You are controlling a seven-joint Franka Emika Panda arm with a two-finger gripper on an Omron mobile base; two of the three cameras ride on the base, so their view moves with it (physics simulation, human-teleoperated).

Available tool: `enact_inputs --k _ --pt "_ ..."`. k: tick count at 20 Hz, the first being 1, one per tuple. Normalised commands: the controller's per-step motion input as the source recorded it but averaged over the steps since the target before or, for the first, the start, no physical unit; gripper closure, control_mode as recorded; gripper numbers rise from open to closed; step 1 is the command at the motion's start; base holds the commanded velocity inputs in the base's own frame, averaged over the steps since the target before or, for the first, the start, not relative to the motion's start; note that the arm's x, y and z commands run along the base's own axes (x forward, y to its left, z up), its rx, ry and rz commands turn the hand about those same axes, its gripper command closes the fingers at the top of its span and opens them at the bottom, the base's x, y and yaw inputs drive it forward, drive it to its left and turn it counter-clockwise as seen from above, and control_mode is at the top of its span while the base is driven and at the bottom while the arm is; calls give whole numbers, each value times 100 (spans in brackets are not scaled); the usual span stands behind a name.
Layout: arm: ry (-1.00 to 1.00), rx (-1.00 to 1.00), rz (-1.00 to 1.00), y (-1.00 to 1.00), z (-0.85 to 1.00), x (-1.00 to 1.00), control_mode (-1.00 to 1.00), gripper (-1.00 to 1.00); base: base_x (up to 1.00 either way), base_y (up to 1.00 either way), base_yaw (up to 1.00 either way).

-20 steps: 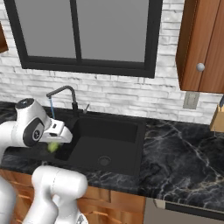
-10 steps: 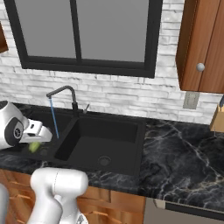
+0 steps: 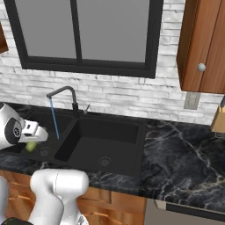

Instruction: Turn on the sink faucet. Then move the cucumber from the counter to the sink. Turn off the sink. Move the vegetable from the sink to the pot next to the stove. Finally move the pot to the rear left burner.

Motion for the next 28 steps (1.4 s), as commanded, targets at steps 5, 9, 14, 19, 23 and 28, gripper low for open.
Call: enact_inputs --k 5,9,14,19,23,28 --pt "8 0 0 3 -13 12 -100 100 0 0 0" --pt "5 -2 0 31 -32 42 -100 100 0 0 0" --pt "3 -6 0 49 -44 50 -100 100 0 0 0" --pt "9 -1 0 46 -27 55 -100 100 0 0 0" --pt "17 0 0 23 -13 36 -100 100 0 0 0" --pt "15 -1 0 9 -26 29 -100 100 0 0 0"
